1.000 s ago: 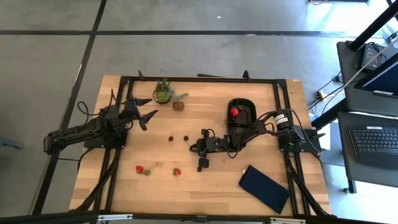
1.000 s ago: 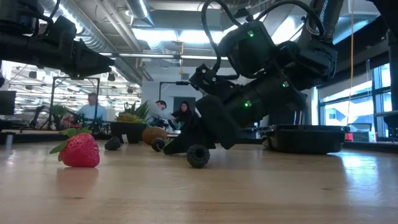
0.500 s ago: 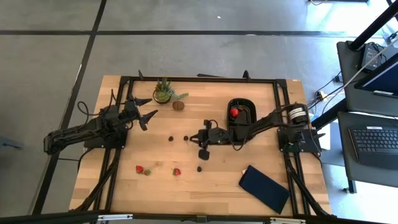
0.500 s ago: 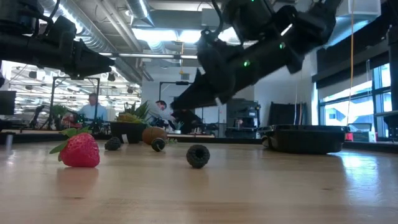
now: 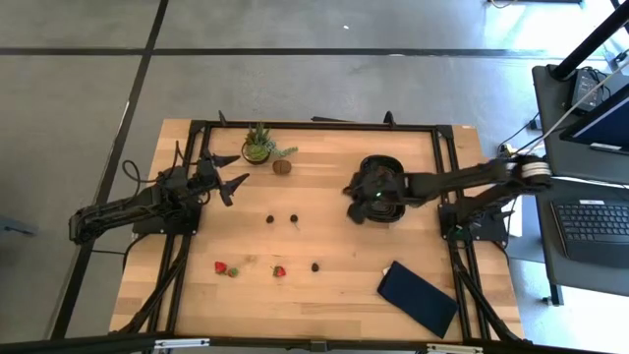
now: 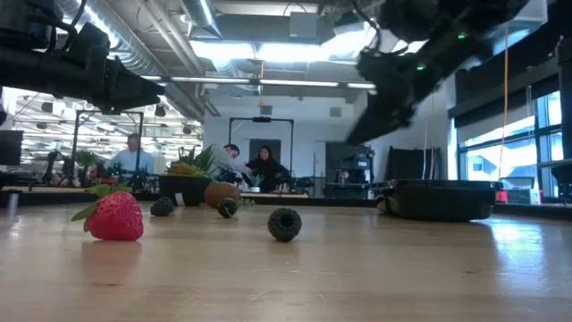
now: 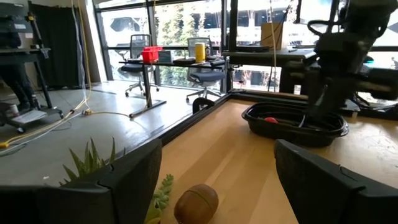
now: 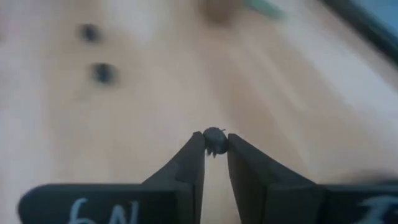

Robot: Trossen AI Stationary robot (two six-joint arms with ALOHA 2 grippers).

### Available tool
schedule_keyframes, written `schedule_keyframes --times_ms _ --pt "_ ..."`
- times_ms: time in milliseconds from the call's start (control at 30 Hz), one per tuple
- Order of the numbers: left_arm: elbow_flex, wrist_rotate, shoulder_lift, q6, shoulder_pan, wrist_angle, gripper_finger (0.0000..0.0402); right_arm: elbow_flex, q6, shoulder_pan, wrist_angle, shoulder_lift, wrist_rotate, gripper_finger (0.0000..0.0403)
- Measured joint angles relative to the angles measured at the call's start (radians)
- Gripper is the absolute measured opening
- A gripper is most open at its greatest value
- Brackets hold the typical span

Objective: Pick and placing Produce into tupperware
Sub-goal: Put the blueberry into the black bin

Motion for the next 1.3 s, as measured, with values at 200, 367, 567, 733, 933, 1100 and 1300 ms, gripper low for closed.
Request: schedule_keyframes --times_ms 200,367,567,733,933,1100,1300 --pt "0.0 -0.006 0.0 0.0 0.0 0.0 0.0302 -0.082 0.146 -0.036 -0.168 -0.16 0.193 0.0067" --pt "0.0 -0.007 0.0 0.0 0.0 0.0 0.0302 -0.169 0.187 -0.047 -0.158 -0.183 0.191 0.0067" --pt "0.0 -0.007 0.0 0.0 0.0 0.0 0.0302 -0.283 0.322 -0.049 -0.113 -0.18 0.191 0.0067" --pt "0.0 -0.008 0.0 0.0 0.0 0.0 0.0302 -0.315 0.37 -0.049 -0.105 -0.18 0.192 0.0067" --pt "0.0 -0.008 0.0 0.0 0.0 0.0 0.0302 -0.311 0.366 -0.049 -0.08 -0.18 0.193 0.0067" --pt "0.0 -0.008 0.0 0.0 0.0 0.0 0.0302 -0.31 0.361 -0.049 -0.062 -0.18 0.193 0.0071" --pt "0.0 -0.008 0.0 0.0 0.0 0.0 0.0302 -0.31 0.366 -0.049 -0.058 -0.18 0.193 0.0109"
